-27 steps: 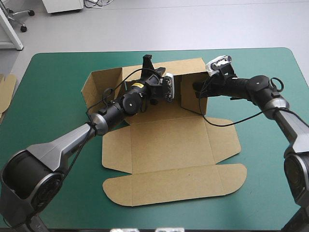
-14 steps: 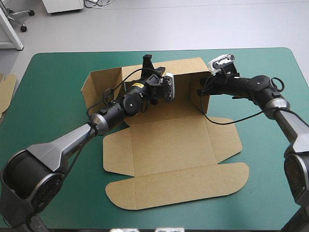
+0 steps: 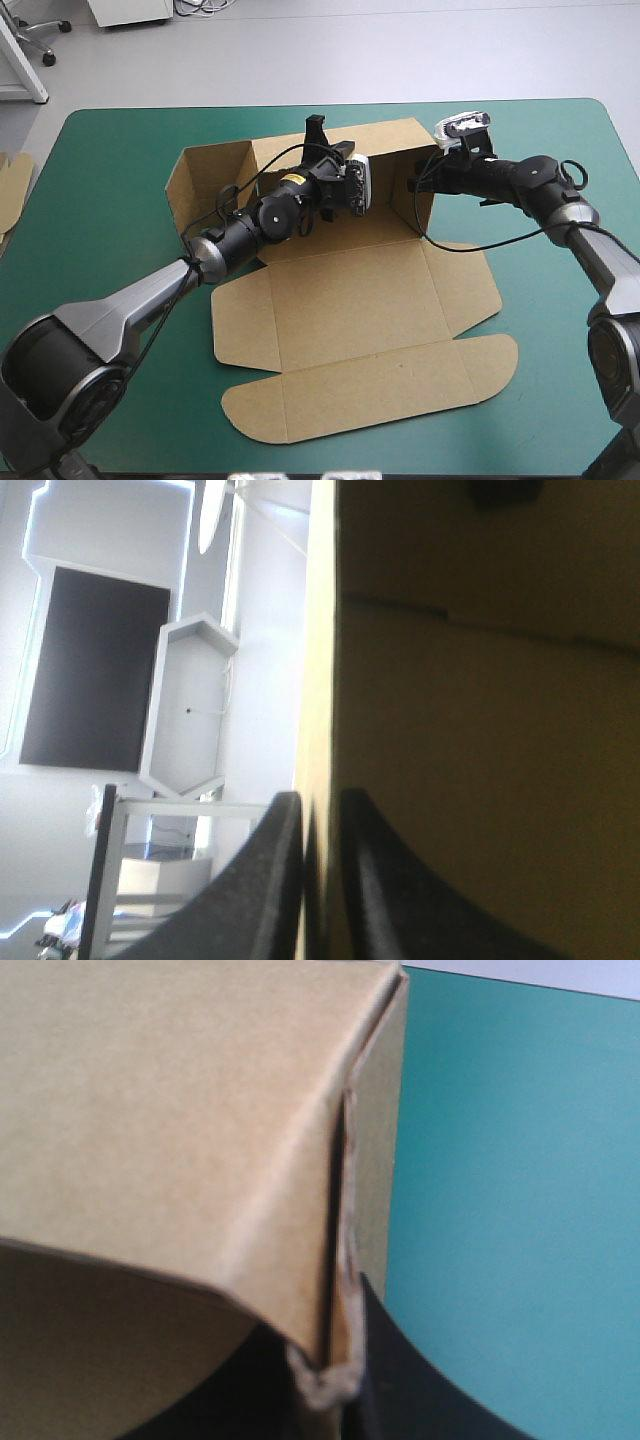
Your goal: Fold the box
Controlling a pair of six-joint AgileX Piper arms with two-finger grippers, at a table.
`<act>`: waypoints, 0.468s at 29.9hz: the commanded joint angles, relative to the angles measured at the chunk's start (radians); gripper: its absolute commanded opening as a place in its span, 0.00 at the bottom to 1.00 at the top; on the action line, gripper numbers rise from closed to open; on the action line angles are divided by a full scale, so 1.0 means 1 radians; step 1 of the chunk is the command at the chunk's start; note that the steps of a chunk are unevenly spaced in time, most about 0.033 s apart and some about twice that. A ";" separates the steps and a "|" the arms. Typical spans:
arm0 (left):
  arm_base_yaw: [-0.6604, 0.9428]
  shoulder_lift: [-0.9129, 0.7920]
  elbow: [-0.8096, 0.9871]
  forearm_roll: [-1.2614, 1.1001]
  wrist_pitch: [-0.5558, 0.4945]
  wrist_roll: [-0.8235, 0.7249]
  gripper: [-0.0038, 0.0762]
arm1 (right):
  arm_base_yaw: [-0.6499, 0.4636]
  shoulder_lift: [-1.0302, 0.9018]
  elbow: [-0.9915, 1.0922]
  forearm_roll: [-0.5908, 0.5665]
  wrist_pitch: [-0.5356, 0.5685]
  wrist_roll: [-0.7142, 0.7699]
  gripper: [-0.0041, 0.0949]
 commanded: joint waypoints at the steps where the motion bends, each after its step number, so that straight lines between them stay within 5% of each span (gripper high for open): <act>1: -0.012 -0.102 -0.038 -0.062 0.014 -0.017 0.31 | 0.000 -0.051 -0.038 0.056 0.045 0.063 0.01; 8: -0.012 -0.180 -0.034 -0.088 0.144 -0.020 0.32 | -0.002 -0.051 -0.085 -0.034 0.024 0.177 0.01; 14: -0.012 -0.241 -0.034 -0.096 0.276 -0.025 0.32 | -0.002 -0.051 -0.164 -0.256 0.043 0.400 0.01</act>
